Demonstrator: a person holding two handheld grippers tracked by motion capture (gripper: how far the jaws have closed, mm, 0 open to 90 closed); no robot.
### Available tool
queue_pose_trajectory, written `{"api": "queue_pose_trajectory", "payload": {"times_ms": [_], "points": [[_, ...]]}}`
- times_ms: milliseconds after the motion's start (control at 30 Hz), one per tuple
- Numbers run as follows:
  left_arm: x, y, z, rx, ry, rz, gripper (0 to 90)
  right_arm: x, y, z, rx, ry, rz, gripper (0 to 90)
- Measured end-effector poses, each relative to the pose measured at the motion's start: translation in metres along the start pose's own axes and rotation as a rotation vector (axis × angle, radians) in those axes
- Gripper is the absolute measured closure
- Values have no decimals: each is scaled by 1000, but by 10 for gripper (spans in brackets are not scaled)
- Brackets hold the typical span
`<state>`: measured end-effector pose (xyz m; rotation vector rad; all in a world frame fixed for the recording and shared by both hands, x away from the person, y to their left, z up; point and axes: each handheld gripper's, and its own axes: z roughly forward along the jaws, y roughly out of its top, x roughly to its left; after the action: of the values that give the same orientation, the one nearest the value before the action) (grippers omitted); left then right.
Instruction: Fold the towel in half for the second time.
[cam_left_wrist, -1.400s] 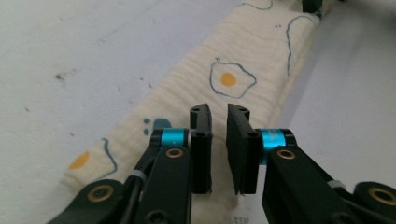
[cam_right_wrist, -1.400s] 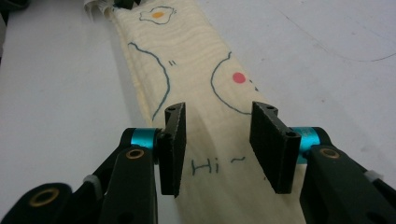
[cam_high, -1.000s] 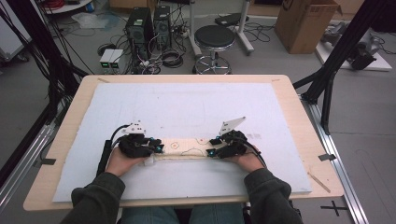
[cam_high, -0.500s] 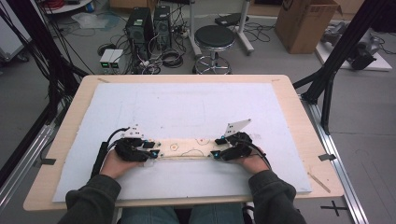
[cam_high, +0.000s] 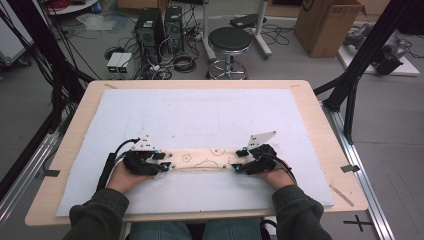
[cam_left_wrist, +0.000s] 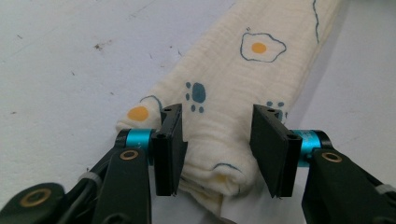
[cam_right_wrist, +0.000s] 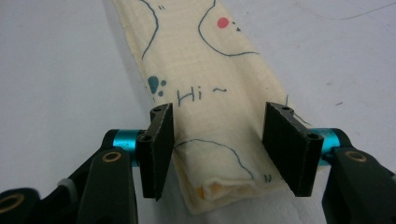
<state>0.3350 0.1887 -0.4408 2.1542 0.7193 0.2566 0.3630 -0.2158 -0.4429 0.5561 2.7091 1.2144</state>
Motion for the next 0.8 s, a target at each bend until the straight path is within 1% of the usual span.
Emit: {"api": "queue_pose_trajectory", "payload": {"times_ms": [167, 267, 367, 400, 433, 500, 533, 600, 667, 700, 800], "points": [[0, 0, 0, -1, -1, 0, 539, 0, 0, 1, -6, -2, 2, 431], [1, 0, 0, -7, -3, -16, 532, -1, 0, 1, -13, 3, 18, 421], [0, 2, -3, -22, -11, -16, 503, -1, 1, 1, -37, 9, 45, 395], [0, 2, -4, -37, -11, -23, 498, -1, 1, 0, -43, 9, 50, 390], [1, 3, -6, -44, -8, -22, 488, -1, 1, 0, -50, 9, 66, 384], [2, 3, -10, -76, -4, -44, 464, -4, 1, -2, -75, 0, 87, 366], [3, 4, -12, -86, 0, -53, 453, -4, 1, -4, -82, -3, 105, 359], [5, 4, -15, -108, 8, -77, 432, -7, 1, -7, -111, -11, 126, 344], [6, 4, -17, -120, 15, -90, 418, -9, 1, -9, -121, -26, 146, 324], [6, 4, -18, -124, 16, -94, 414, -11, 1, -11, -128, -33, 167, 317], [6, 4, -18, -125, 22, -95, 399, -13, 0, -13, -134, -53, 188, 309]]}}
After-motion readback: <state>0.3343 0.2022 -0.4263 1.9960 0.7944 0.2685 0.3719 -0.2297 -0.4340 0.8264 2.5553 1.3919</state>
